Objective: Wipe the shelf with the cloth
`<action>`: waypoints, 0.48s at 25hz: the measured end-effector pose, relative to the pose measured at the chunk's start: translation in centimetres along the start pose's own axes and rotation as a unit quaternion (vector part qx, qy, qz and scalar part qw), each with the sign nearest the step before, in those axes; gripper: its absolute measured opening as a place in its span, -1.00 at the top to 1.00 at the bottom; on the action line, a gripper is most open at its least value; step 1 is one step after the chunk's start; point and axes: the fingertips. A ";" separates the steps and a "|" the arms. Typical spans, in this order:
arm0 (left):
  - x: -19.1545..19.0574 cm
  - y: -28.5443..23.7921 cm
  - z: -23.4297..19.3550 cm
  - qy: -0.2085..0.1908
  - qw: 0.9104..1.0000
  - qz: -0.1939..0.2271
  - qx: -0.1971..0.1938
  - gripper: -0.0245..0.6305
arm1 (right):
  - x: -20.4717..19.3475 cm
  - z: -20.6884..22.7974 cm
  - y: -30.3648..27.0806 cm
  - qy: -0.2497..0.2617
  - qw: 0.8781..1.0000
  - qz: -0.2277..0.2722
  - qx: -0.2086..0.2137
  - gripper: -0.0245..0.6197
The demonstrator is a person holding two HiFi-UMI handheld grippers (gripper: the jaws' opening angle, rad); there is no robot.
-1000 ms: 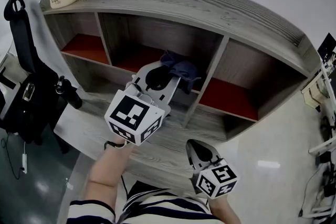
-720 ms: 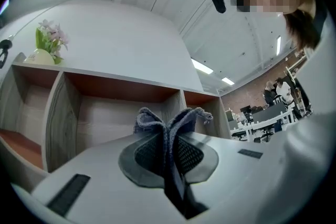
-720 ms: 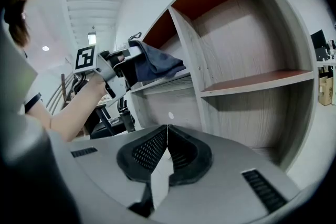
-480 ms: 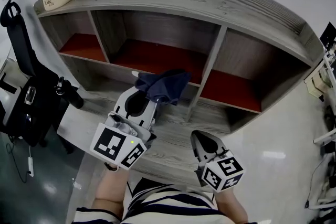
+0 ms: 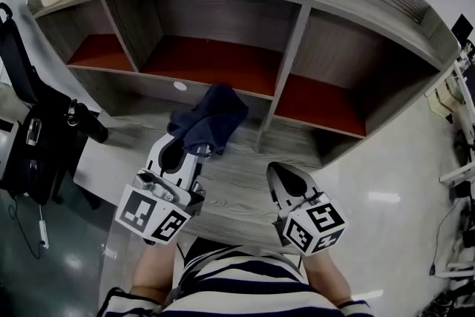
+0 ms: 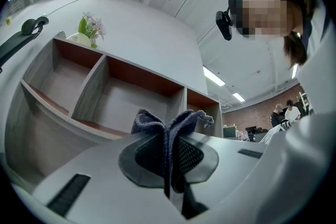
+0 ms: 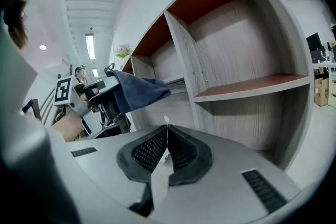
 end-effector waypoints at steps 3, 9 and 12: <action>-1.6 0.5 0.1 0.008 1.000 -0.018 0.008 0.82 | -0.1 0.1 0.0 0.000 1.000 -0.002 -0.003 0.84; -5.1 2.4 -0.1 0.035 0.997 -0.062 0.035 0.82 | -0.4 0.2 0.1 0.002 1.000 -0.005 -0.007 0.84; -6.6 3.0 0.0 0.058 0.995 -0.074 0.040 0.82 | -0.4 0.4 0.0 -0.001 1.000 -0.003 -0.010 0.84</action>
Point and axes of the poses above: the fingertips, and each gripper's own axes: y backward along the fingers, z to its right, x out of its top, and after that the axes turned 10 degrees about -x, right-handed
